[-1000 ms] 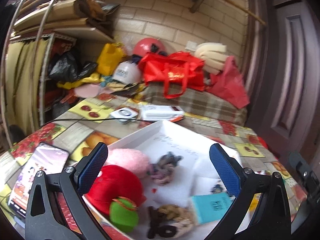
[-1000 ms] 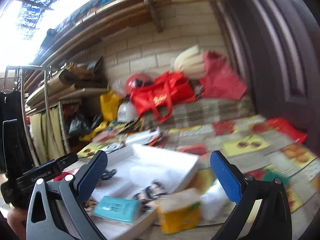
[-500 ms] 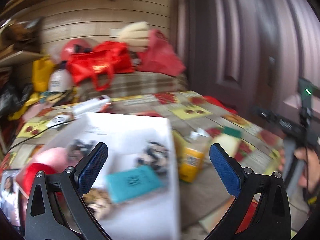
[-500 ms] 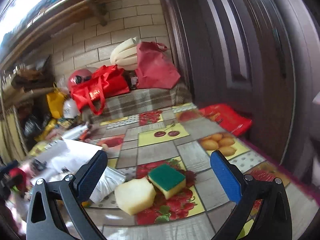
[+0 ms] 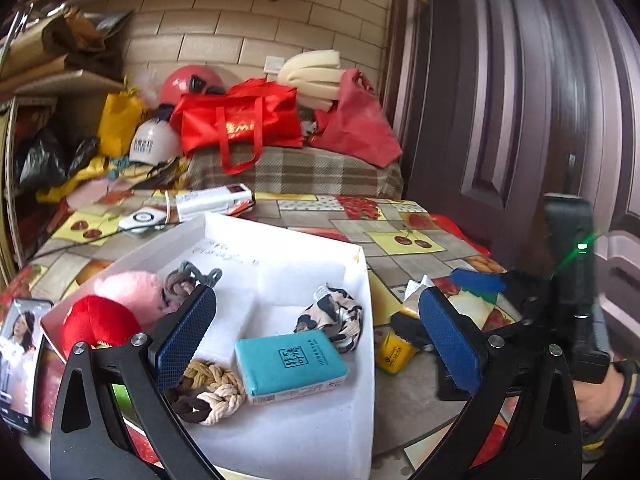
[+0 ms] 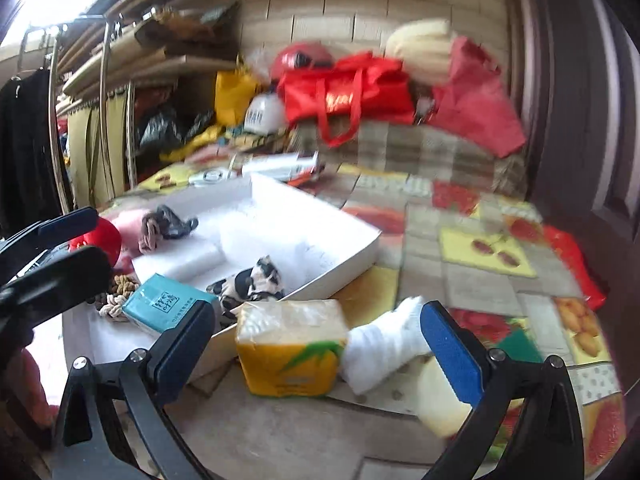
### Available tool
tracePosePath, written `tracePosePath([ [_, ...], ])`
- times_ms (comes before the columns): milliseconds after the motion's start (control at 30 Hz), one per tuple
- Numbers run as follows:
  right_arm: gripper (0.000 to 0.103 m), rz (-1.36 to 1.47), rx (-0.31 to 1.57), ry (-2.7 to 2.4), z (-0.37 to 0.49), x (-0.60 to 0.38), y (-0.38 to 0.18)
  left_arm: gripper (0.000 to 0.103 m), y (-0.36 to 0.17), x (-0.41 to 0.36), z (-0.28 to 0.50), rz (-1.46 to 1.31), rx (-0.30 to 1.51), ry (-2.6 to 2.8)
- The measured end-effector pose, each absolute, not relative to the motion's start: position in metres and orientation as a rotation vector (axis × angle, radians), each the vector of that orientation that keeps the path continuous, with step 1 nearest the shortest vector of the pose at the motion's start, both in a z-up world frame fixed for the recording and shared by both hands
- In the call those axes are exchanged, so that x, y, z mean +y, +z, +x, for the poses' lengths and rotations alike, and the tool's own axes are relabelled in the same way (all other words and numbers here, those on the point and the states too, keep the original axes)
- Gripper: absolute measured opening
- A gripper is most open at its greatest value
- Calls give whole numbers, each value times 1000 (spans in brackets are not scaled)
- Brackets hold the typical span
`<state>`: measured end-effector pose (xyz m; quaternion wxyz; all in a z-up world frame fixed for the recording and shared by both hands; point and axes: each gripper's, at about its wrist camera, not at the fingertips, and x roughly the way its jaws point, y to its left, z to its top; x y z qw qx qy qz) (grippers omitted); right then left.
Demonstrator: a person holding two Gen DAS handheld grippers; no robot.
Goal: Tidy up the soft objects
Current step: 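Grasp the yellow tissue pack with the right tool while the left tool moves toward the white sock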
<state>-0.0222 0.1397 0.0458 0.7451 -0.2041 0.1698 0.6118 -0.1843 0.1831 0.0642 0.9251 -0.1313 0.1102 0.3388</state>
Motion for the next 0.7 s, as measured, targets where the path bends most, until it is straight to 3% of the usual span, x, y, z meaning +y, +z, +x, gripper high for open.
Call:
tracePosePath([
  [100,94,-483,421,1356,-20,144,39,102,63,183,-182,-269,240,691],
  [167,49,-485,438,1369,-18,137,38,102,64,179,-178,-240,250,681],
  [467,50,-309,493,1251,61,34,48,102,61,125,-128,20,395,523],
  [700,50,-91,614,1038,150,-28,47,102,52,128,-51,-30,546,521],
])
